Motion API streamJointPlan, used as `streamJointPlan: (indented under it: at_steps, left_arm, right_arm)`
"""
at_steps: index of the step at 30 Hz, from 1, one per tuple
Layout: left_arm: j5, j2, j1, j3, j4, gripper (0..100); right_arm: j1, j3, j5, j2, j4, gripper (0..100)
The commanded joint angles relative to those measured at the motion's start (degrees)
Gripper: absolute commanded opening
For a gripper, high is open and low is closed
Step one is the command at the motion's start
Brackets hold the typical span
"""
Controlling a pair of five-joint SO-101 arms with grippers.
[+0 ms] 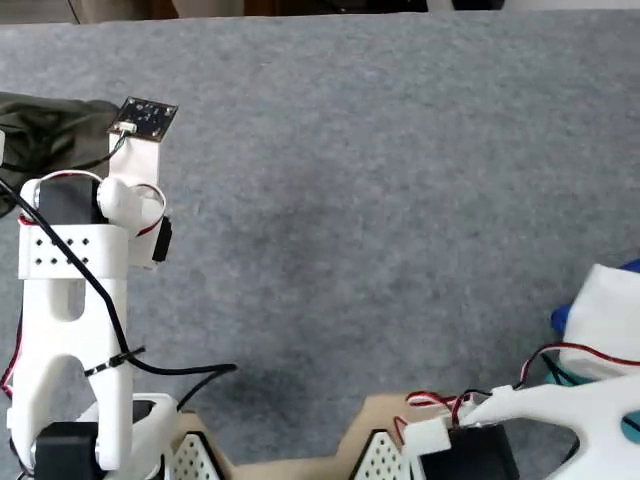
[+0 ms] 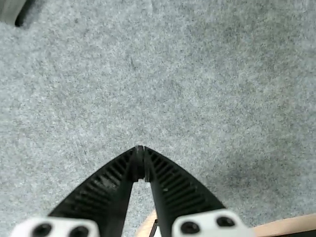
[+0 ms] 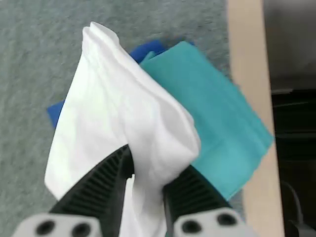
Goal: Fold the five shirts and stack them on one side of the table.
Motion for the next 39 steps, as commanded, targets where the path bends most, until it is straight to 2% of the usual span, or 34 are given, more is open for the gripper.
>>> streamJointPlan:
  at_steps: [1,7,12,14,20,23,27,32,35,39]
  left_arm:
    - [-0.18,-1.71,0.26,-2.99,0.35,2]
    - [-0.26,-1.71,0.26,-2.99,0.35,2]
    - [-0.35,-1.71,0.26,-2.99,0.35,2]
    - [-0.35,-1.71,0.26,-2.99,0.18,2]
    - [-0.35,-1.71,0.26,-2.99,0.0,2]
    - [-0.35,-1.71,0.26,-2.99,0.0,2]
    - [-0.35,-1.71,0.09,-2.99,0.0,2]
    - [-0.44,-1.71,-0.18,-2.99,0.0,2]
    - [-0.44,-1.71,-0.18,-2.99,-0.09,2]
    - [-0.26,-1.71,-1.58,-2.99,-0.97,2]
  right_arm:
    - [4.88,-3.21,0.62,-2.24,-0.09,0.5]
    - [9.01,-3.65,0.79,4.18,-0.26,0.6]
    - [10.59,-4.79,6.07,9.1,0.09,1.5]
    - [10.86,-4.79,6.86,9.89,0.09,6.5]
    - [10.68,-4.35,7.12,10.42,0.18,33.8]
    - [10.33,-4.53,7.12,10.07,2.81,37.7]
    - [9.19,-6.73,7.3,10.07,8.97,32.3]
    - [6.9,-14.73,8.88,10.07,18.37,12.9]
    - [3.12,-21.49,8.79,10.07,24.44,2.7]
    - [-5.32,-30.2,8.62,10.07,33.32,2.3]
